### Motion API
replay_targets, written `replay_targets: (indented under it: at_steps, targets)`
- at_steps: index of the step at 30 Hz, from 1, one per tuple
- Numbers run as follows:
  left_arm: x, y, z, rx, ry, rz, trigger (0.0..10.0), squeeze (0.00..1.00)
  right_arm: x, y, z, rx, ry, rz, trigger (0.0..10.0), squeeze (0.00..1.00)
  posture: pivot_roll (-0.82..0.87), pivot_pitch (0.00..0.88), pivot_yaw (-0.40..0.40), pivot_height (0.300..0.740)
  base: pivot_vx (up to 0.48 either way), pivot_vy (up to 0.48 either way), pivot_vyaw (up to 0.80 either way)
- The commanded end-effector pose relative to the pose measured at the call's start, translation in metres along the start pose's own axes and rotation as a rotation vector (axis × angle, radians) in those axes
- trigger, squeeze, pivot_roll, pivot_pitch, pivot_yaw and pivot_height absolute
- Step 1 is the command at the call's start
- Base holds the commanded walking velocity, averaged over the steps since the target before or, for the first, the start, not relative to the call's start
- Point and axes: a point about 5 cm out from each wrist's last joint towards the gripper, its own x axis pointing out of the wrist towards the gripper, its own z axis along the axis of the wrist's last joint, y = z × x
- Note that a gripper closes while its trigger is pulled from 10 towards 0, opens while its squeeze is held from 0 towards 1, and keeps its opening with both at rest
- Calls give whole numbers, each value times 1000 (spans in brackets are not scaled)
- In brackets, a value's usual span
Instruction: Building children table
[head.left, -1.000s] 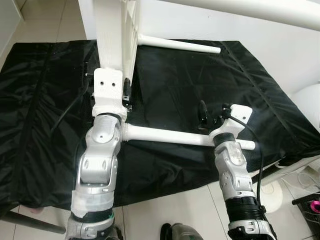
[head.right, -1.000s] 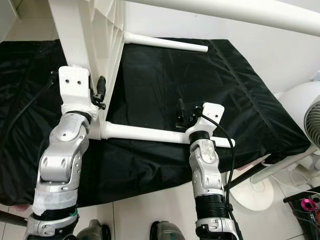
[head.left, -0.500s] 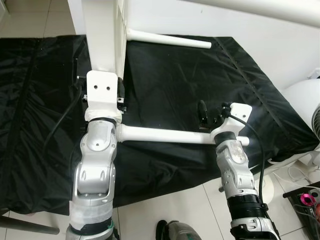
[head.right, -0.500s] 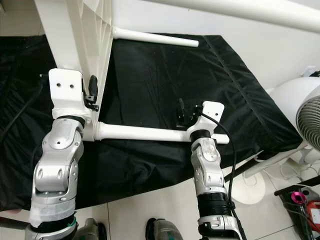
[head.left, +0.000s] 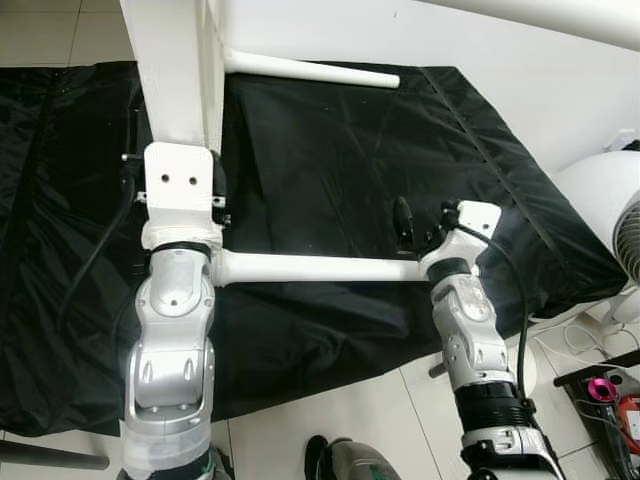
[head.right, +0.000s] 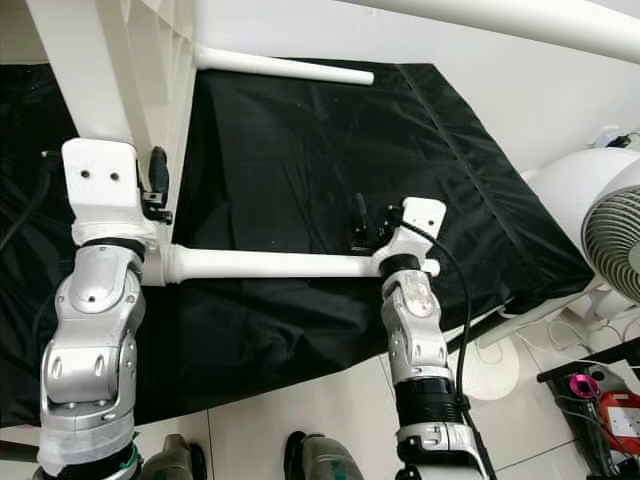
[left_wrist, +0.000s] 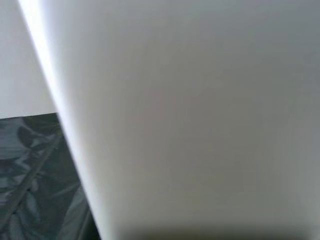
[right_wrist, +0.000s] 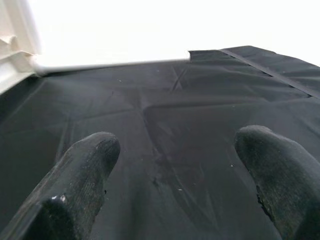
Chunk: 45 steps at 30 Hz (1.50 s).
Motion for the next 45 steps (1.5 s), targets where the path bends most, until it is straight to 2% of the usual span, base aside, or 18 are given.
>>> replay_targets:
  at_steps: [1,12,17,20,26,36,37,38,39,41,43,44,45]
  targets:
    - [-14,31,7,20,-36,331,0,0,0,-6,-2,-15,13,-8,10000,0,16,96,-112,740,0,0,0]
    - [-17,36,9,38,-42,345,0,0,1,-10,-2,-26,15,-10,10000,0,13,97,-108,740,0,0,0]
    - [-13,38,9,65,-54,335,0,0,1,-7,-4,-24,18,-4,10000,0,16,91,-112,740,0,0,0]
    - [-11,45,9,84,-60,354,0,0,2,-8,-4,-25,17,-4,10000,0,11,89,-105,740,0,0,0]
    - [-18,59,12,108,-59,432,0,0,1,-12,-4,-29,16,-17,10000,0,9,85,-99,740,0,0,0]
    - [-20,59,9,118,-47,445,0,0,1,-10,-5,-28,18,-14,10000,0,16,84,-98,740,0,0,0]
    - [-16,55,4,95,-22,413,7765,0,1,-10,-6,-28,18,-14,10000,0,18,85,-100,740,0,0,0]
    - [-10,50,0,88,-12,354,10000,0,2,-10,-6,-27,19,-14,10000,0,20,82,-102,740,0,0,0]
    - [-10,50,0,88,-12,354,10000,0,2,-10,-6,-27,19,-14,10000,0,20,82,-102,740,0,0,0]
    - [-1,38,-2,65,-20,230,10000,0,1,-10,-7,-27,20,-15,10000,0,19,83,-97,740,0,0,0]
    - [-1,38,-2,65,-20,230,10000,0,1,-10,-7,-27,20,-15,10000,0,19,83,-97,740,0,0,0]
    - [2,33,-2,35,-23,172,10000,329,1,-11,-7,-28,21,-17,10000,0,23,83,-95,740,0,0,0]
    - [5,30,-3,0,-26,130,10000,1000,0,-11,-8,-28,21,-21,10000,0,19,83,-84,740,0,0,0]
